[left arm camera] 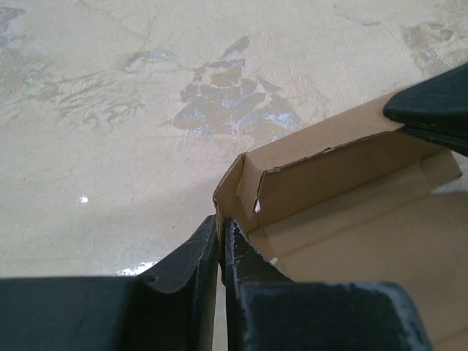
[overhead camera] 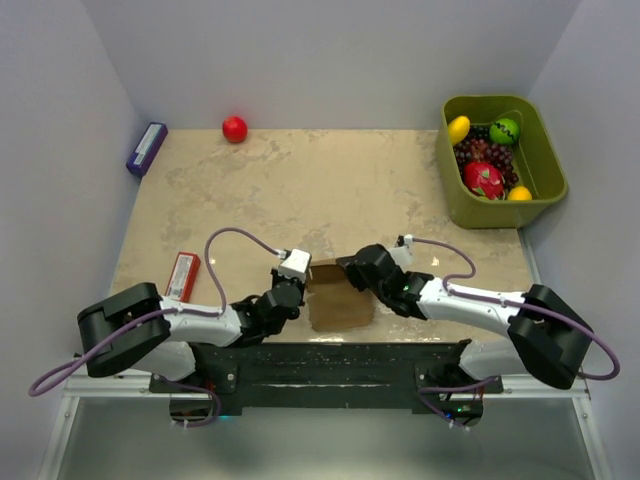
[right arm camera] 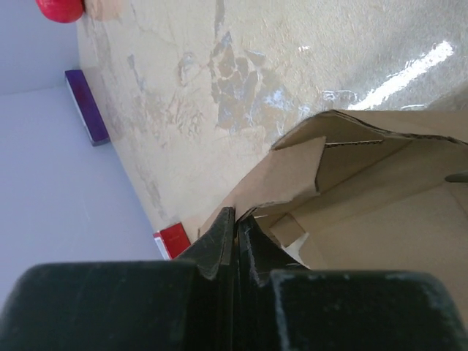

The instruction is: Fold the paper box

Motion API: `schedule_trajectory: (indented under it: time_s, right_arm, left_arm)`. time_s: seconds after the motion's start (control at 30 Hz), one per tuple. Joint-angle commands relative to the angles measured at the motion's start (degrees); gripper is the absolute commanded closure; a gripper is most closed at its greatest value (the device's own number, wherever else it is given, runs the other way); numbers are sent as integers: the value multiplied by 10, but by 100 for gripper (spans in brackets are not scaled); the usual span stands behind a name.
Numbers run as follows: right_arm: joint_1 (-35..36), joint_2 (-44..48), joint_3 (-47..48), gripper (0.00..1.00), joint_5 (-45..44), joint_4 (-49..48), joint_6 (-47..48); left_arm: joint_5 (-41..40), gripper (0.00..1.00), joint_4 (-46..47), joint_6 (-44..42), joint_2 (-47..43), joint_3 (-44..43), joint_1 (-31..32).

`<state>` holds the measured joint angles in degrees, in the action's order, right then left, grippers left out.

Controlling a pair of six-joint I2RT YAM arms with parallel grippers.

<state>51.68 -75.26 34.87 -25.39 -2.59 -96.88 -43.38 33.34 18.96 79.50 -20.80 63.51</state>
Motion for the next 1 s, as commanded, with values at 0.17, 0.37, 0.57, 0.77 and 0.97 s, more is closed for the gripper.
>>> schedule_trajectory:
  time_s: [0.17, 0.37, 0.57, 0.77, 0.97]
  right_arm:
    - [3, 13, -23, 100, -40, -16, 6]
    - [3, 19, -32, 100, -40, -20, 3]
    - [3, 25, -39, 100, -39, -24, 6]
    - [3, 33, -46, 100, -38, -28, 5]
    - [2, 36, -48, 100, -36, -29, 6]
  left_arm:
    - [86, 54, 16, 20, -99, 48, 3]
    - [126, 39, -54, 26, -188, 59, 0]
    - [222, 40, -146, 86, -252, 46, -109]
    - [294, 40, -150, 94, -218, 32, -210]
    - [354, 44, -116, 66, -102, 9, -226]
